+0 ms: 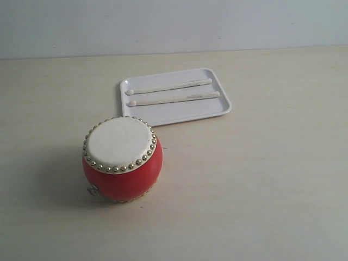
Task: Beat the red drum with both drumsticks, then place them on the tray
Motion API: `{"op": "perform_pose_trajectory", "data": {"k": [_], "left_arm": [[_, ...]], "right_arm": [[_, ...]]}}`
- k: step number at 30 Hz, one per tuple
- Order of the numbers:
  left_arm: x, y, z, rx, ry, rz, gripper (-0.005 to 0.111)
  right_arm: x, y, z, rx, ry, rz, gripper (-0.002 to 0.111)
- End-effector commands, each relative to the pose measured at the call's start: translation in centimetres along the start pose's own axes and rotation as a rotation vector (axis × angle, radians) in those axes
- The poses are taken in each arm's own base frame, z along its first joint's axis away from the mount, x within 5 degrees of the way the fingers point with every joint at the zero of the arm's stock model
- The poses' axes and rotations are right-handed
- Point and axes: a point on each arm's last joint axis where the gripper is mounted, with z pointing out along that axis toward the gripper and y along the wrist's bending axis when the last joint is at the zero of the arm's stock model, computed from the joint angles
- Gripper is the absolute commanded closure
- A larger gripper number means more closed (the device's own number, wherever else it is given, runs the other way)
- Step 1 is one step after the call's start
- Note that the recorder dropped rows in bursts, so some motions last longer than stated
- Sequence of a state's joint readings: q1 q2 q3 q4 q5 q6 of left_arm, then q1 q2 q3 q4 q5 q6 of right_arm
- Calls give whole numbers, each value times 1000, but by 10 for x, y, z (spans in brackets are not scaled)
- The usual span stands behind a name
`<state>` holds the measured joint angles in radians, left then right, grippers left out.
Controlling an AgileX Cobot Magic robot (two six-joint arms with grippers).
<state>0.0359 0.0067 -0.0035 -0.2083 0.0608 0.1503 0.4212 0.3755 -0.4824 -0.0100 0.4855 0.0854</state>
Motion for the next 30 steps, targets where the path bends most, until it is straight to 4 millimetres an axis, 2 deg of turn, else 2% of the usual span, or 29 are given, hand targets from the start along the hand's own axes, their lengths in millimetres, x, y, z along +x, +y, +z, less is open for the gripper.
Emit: {"op": "perform_pose_trajectory", "data": {"k": [1, 21, 25, 27, 30], "left_arm": [[3, 0, 0, 1, 19, -1, 107], [3, 0, 0, 2, 24, -1, 107], [3, 0, 0, 2, 24, -1, 107], [3, 0, 0, 2, 24, -1, 107], [3, 0, 0, 2, 24, -1, 107]], "right_arm": [[1, 0, 0, 1, 1, -2, 108], [1, 0, 0, 1, -2, -2, 108], [1, -5, -12, 65, -66, 17, 108], [5, -7, -17, 100, -129, 13, 108], [22, -12, -17, 155, -228, 16, 108]]}}
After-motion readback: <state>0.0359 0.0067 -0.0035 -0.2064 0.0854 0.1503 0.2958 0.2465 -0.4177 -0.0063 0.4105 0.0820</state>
